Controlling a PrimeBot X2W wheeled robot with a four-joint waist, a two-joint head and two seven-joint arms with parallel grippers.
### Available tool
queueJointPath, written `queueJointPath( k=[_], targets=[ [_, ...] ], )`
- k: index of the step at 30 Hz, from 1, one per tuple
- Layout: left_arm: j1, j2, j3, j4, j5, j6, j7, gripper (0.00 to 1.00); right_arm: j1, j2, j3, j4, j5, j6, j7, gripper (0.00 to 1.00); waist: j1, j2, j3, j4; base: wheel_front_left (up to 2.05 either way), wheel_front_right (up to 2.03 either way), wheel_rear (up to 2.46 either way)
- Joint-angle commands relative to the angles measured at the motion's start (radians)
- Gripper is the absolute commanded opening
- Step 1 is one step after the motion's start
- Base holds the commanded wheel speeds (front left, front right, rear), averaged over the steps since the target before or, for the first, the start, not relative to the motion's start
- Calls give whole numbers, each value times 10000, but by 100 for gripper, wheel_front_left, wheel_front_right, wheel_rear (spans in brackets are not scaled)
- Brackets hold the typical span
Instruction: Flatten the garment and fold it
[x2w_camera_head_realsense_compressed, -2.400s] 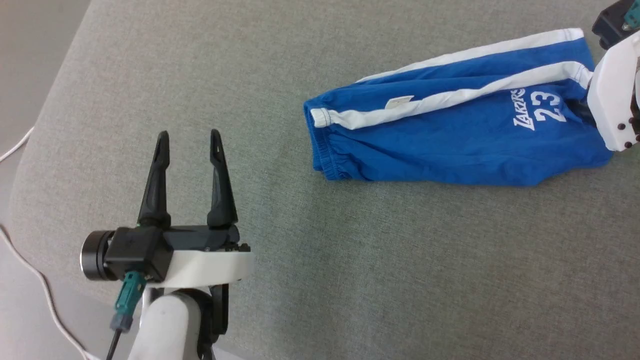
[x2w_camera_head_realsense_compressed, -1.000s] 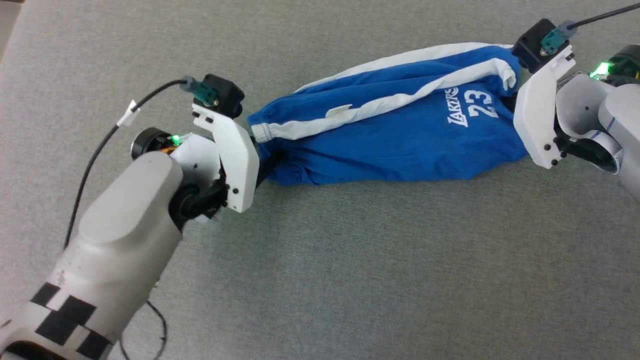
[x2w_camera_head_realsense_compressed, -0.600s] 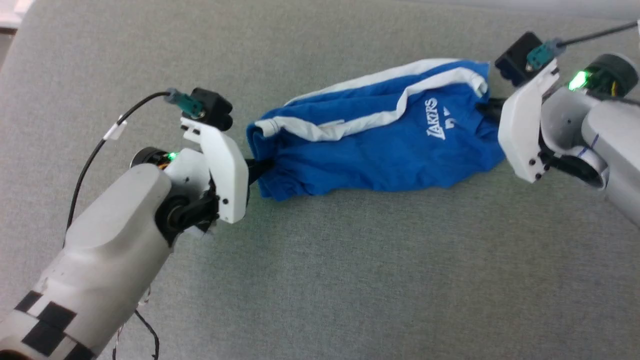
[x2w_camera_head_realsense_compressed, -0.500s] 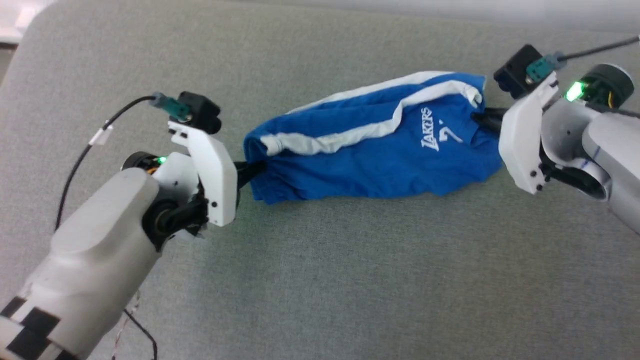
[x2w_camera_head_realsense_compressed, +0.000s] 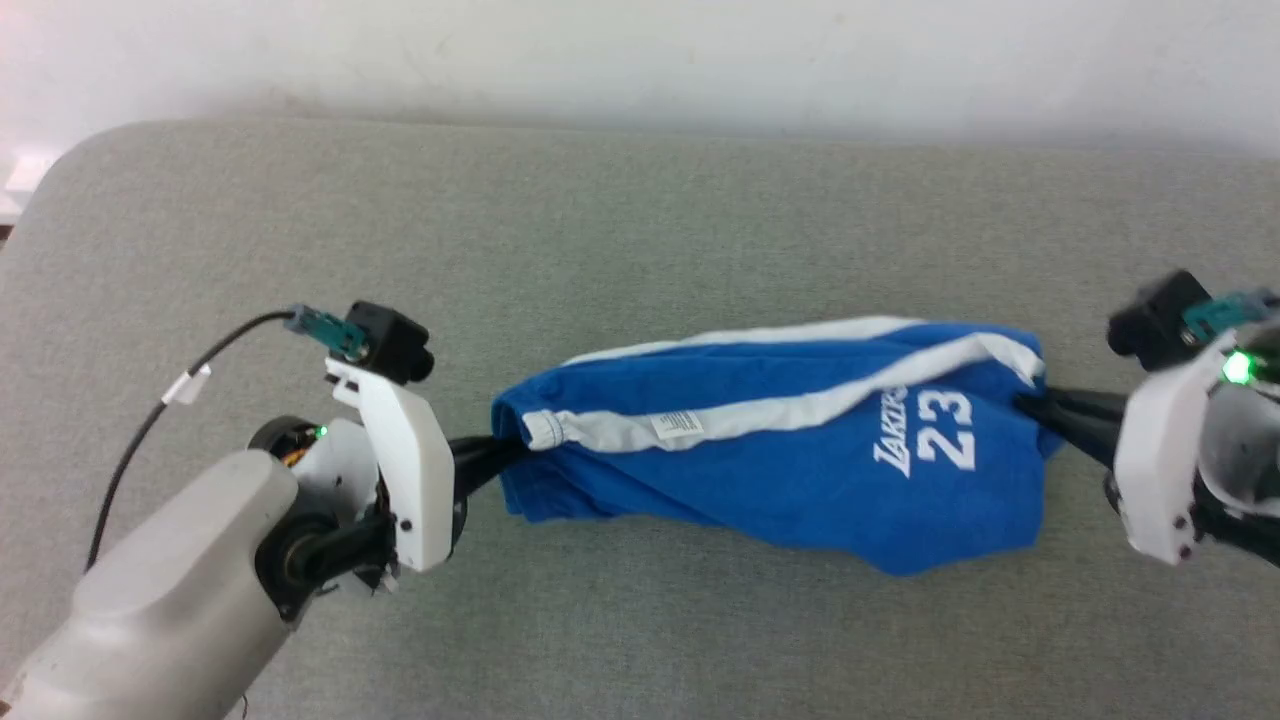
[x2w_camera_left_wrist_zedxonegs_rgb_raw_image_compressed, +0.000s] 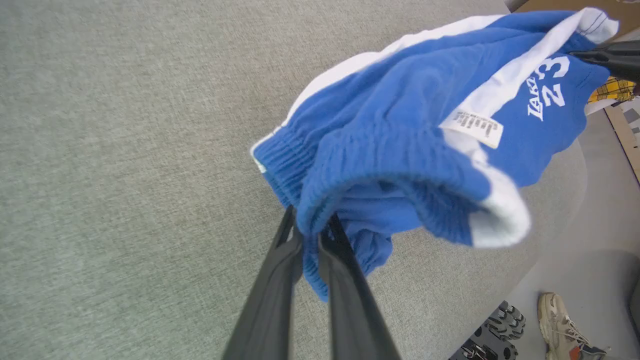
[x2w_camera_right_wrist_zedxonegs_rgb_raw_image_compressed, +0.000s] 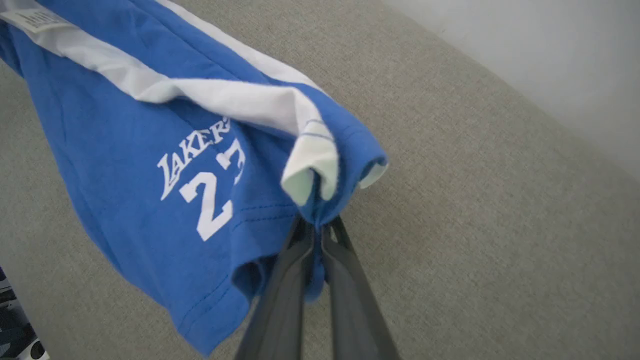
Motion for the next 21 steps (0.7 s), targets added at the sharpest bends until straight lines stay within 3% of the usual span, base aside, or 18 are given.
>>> queueJointPath(
  k=[1, 7, 16, 17, 18, 19, 21],
  targets=[
    [247, 34, -33, -66, -35, 11, -115, 0, 358, -229, -39, -67, 166, -11, -86, 0, 3, 0, -151, -241, 0, 0, 0],
    [577, -286, -315, 156, 227, 160, -388, 0, 1220, -216, -87, 166, 296, -11, -76, 0, 3, 0, 138, -474, 0, 0, 0],
    [585, -983, -620, 1763, 802, 154, -1197, 0, 1765, 1267, -89, 1940, -54, -11, -195, 0, 3, 0, 399, -617, 0, 0, 0],
    [593, -1056, -632, 1888, 853, 142, -1343, 27, 1803, 1396, -92, 2095, -65, -11, -273, 4, 3, 0, 355, -617, 0, 0, 0],
    [594, -1087, -656, 1962, 961, 129, -1527, 99, 1826, 1500, -94, 2201, -93, -11, -371, 26, 3, 0, 296, -624, 0, 0, 0],
    [607, -1088, -650, 2009, 1083, 119, -1789, 100, 1825, 1574, -118, 2278, -132, -11, -491, 100, 3, 0, 228, -642, 0, 0, 0],
    [681, -1035, -624, 1995, 1327, 102, -2355, 100, 1798, 1637, -169, 2335, -244, -11, -721, 100, 3, 0, 69, -680, 0, 0, 0]
  ],
)
